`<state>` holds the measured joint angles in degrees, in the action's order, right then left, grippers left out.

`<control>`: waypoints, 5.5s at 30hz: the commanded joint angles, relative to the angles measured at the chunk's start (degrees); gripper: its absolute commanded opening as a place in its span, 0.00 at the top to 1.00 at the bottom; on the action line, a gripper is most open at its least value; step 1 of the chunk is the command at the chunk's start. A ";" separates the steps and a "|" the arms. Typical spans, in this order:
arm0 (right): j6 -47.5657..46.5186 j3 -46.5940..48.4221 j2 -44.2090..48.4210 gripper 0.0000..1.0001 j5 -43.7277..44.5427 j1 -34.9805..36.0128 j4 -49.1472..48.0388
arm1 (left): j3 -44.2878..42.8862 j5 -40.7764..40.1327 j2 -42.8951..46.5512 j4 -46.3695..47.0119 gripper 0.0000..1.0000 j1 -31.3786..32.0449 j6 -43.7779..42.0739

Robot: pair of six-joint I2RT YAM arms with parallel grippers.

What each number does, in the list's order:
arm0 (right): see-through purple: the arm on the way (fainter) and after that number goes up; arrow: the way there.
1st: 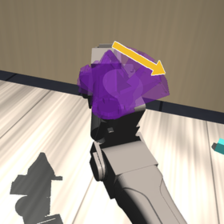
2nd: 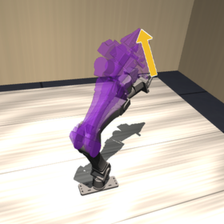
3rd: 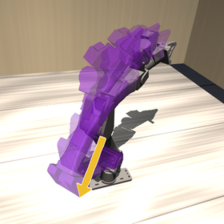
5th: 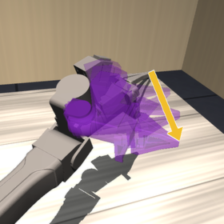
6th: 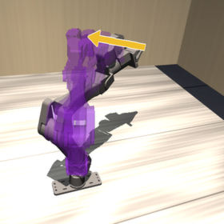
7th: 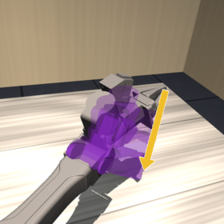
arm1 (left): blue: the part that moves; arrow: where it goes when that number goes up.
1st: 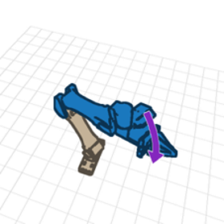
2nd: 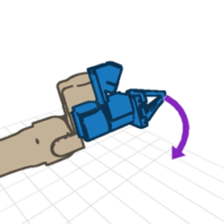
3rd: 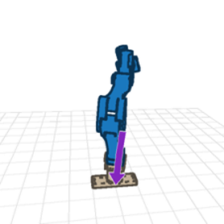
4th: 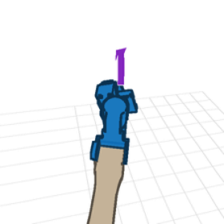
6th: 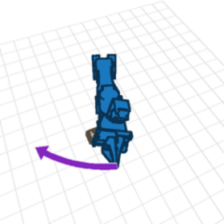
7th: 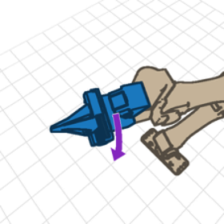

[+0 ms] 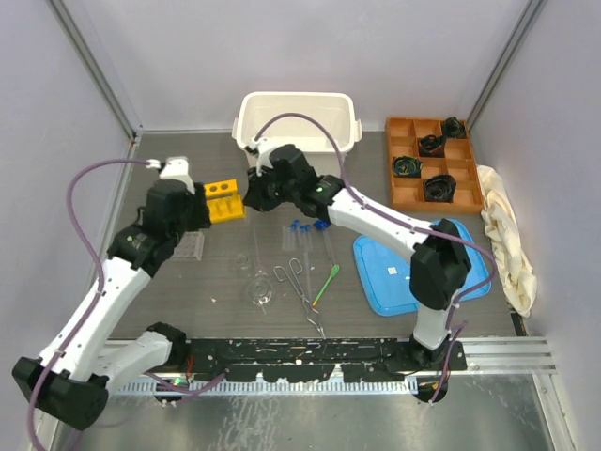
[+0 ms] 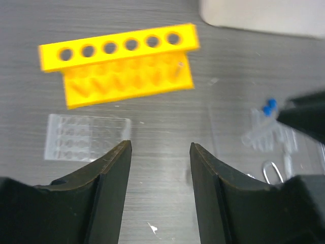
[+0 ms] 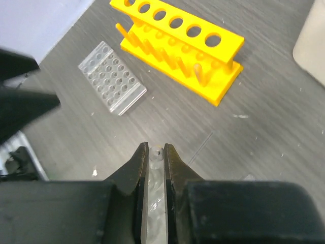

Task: Organize the chemistry lab equipment
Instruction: Insert the test tube into the slot of the test tube rack, then pick up the test tube at the center of the board.

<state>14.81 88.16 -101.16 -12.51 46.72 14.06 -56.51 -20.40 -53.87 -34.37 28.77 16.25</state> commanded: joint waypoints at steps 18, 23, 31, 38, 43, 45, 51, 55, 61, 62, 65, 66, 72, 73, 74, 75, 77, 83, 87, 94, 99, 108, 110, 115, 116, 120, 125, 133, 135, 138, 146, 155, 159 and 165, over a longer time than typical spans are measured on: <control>-15.89 27.51 -23.89 0.99 13.20 6.28 -6.66 | -2.58 23.12 -5.49 -2.15 0.53 -30.66 7.16; -16.61 32.58 -27.97 0.99 12.88 6.28 -6.62 | -2.64 23.03 -5.76 -2.20 0.54 -30.70 6.92; -16.58 35.24 -30.59 0.99 12.58 6.28 -6.67 | -2.56 23.89 -6.09 -2.04 0.54 -30.71 6.69; -16.82 35.81 -31.74 0.99 12.60 6.28 -7.14 | -1.94 24.93 -6.16 -1.49 0.54 -30.69 6.80; -16.96 36.10 -31.87 0.99 12.75 6.28 -7.29 | -1.44 25.36 -6.36 -1.32 0.55 -30.71 6.85; -17.05 36.20 -32.18 0.99 12.80 6.23 -7.45 | -1.26 25.64 -6.30 -1.23 0.55 -30.71 7.04; -16.77 36.71 -33.58 0.99 12.69 6.19 -8.10 | -1.32 25.75 -5.93 -1.32 0.55 -30.71 7.05; -16.76 37.21 -34.28 0.99 12.78 6.03 -8.41 | -1.50 25.97 -5.81 -1.28 0.55 -30.71 7.04; -16.78 37.68 -34.72 0.99 12.78 5.50 -8.33 | -1.28 26.24 -6.00 -1.18 0.55 -30.75 6.95; -16.79 37.67 -34.79 0.99 12.78 5.41 -8.23 | -1.19 26.34 -6.04 -1.19 0.55 -30.71 6.95; -17.00 37.48 -34.94 0.96 12.78 5.40 -8.04 | -0.91 26.51 -6.07 -1.01 0.55 -30.71 7.04; -16.96 37.22 -34.88 0.90 12.78 5.40 -8.08 | -0.82 26.59 -6.07 -0.90 0.55 -30.71 7.11; -16.84 35.32 -33.73 0.46 12.86 5.40 -9.01 | -0.62 27.16 -6.34 -0.78 0.54 -30.71 7.28; -16.89 34.84 -33.28 0.44 13.01 5.39 -9.25 | -0.62 27.25 -6.38 -0.78 0.53 -30.66 7.33; -16.90 34.35 -32.82 0.43 13.22 5.40 -9.31 | -0.61 27.32 -6.34 -0.83 0.53 -30.70 7.31; -16.82 33.91 -32.31 0.42 13.43 5.40 -9.46 | -0.62 27.50 -6.28 -0.83 0.52 -30.71 7.32; -16.76 32.43 -30.75 0.42 13.56 5.36 -9.67 | -0.62 27.92 -6.26 -0.78 0.52 -30.71 7.31; -16.24 23.88 -21.78 0.43 18.06 5.40 -10.43 | -0.61 29.24 -6.23 -1.26 0.56 -30.58 7.58; -15.09 12.54 -11.62 0.43 26.48 4.85 -11.13 | -0.13 29.30 -6.19 -1.79 0.58 -29.12 8.28; -8.33 -5.57 10.45 0.45 33.62 1.05 -7.72 | 0.09 22.04 -8.19 -1.11 0.58 -17.71 10.30; -3.38 -14.40 21.39 0.45 37.19 -0.95 -0.82 | -1.04 18.18 -15.73 2.59 0.56 -8.01 13.16; 0.46 -27.77 35.51 0.46 41.52 -2.90 3.27 | -10.17 14.48 -34.58 5.87 0.56 2.43 14.30; 0.96 -29.47 37.13 0.46 41.66 -3.35 3.84 | -12.12 13.66 -37.56 6.15 0.56 3.81 14.25; 1.65 -32.14 40.01 0.46 40.84 -4.66 4.39 | -15.97 11.78 -42.93 6.25 0.56 6.13 12.07; 1.71 -32.38 40.27 0.45 40.43 -4.82 4.46 | -16.73 11.31 -43.70 6.21 0.56 6.49 11.43; 1.56 -32.64 40.17 0.46 39.89 -5.37 4.63 | -18.37 10.13 -46.28 6.05 0.56 8.22 9.71; 1.54 -32.71 39.90 0.45 39.33 -5.98 4.57 | -18.41 10.44 -48.56 6.11 0.57 8.86 8.46; 1.45 -32.90 38.99 0.45 38.32 -6.57 4.17 | -18.64 11.48 -51.19 6.83 0.57 9.52 8.09; 1.47 -32.99 38.96 0.45 38.11 -6.72 4.01 | -18.74 11.81 -51.76 7.08 0.57 9.51 8.18; 1.45 -33.01 38.85 0.45 38.13 -6.84 4.02 | -18.89 12.34 -52.58 7.40 0.57 9.57 8.47; 1.41 -33.32 38.68 0.46 38.02 -7.16 4.04 | -19.07 13.09 -53.94 7.70 0.58 10.09 9.30; 1.32 -33.50 38.26 0.46 37.86 -7.23 3.78 | -19.16 13.15 -54.51 7.56 0.58 10.22 9.66; 1.14 -33.53 38.09 0.45 37.96 -7.18 3.69 | -19.32 13.18 -55.26 7.21 0.58 10.24 9.93; 1.10 -33.52 37.88 0.45 37.85 -7.30 3.60 | -19.87 13.44 -56.66 6.29 0.58 10.23 10.30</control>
<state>15.40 54.46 -63.18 25.10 39.62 19.94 -74.26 -7.18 -109.32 -28.49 38.76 26.11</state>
